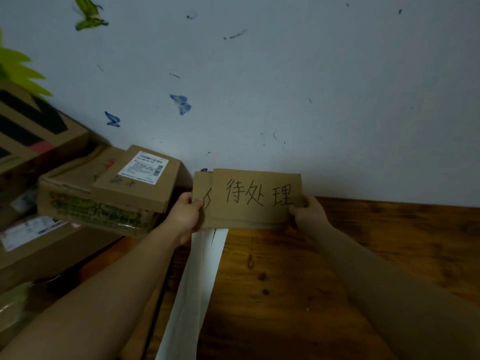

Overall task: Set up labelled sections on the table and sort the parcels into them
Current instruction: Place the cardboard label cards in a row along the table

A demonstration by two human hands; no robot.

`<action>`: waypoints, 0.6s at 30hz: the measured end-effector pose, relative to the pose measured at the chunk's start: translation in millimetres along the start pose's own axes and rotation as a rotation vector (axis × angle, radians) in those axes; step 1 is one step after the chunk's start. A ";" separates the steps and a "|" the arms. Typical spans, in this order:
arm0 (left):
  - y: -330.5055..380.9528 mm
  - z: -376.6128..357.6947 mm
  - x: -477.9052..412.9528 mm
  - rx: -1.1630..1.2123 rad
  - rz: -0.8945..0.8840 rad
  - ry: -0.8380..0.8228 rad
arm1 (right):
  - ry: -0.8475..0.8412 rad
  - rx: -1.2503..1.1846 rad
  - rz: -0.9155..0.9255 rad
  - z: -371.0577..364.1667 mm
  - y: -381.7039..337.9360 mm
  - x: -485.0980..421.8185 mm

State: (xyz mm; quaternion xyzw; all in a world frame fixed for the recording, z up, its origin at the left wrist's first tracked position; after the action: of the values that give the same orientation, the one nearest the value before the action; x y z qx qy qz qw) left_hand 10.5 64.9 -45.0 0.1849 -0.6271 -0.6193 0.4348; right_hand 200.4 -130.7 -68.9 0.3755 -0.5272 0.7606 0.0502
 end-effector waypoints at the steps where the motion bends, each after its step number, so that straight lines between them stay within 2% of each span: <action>1: 1.1 -0.7 0.9 -0.006 0.002 0.006 | 0.000 -0.014 0.010 2.2 -0.6 0.9; 11: 41.1 4.3 -8.6 -0.201 -0.100 0.139 | 0.216 -0.101 -0.013 73.4 -5.0 -15.0; 15: 67.1 19.7 -15.5 -0.270 -0.183 0.241 | 0.286 -0.058 -0.040 86.7 0.8 -19.3; 18: 73.3 27.0 -16.8 -0.332 -0.199 0.246 | 0.288 0.010 -0.022 78.8 6.6 -20.1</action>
State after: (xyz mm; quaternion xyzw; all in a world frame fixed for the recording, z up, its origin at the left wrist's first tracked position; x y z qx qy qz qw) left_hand 21.4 106.5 22.4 0.2459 -0.4376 -0.7265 0.4694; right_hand 252.5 -193.3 -73.7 0.2686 -0.5067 0.8085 0.1318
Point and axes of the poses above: each hand's wrist, its own x-axis away from the middle knuckle, its own z-axis out of the back of the hand, y = z × x, the point moved 4 cm from there along -x, towards the middle knuckle, and after that the axes turned 11 degrees about -z, right-handed, at the moved point
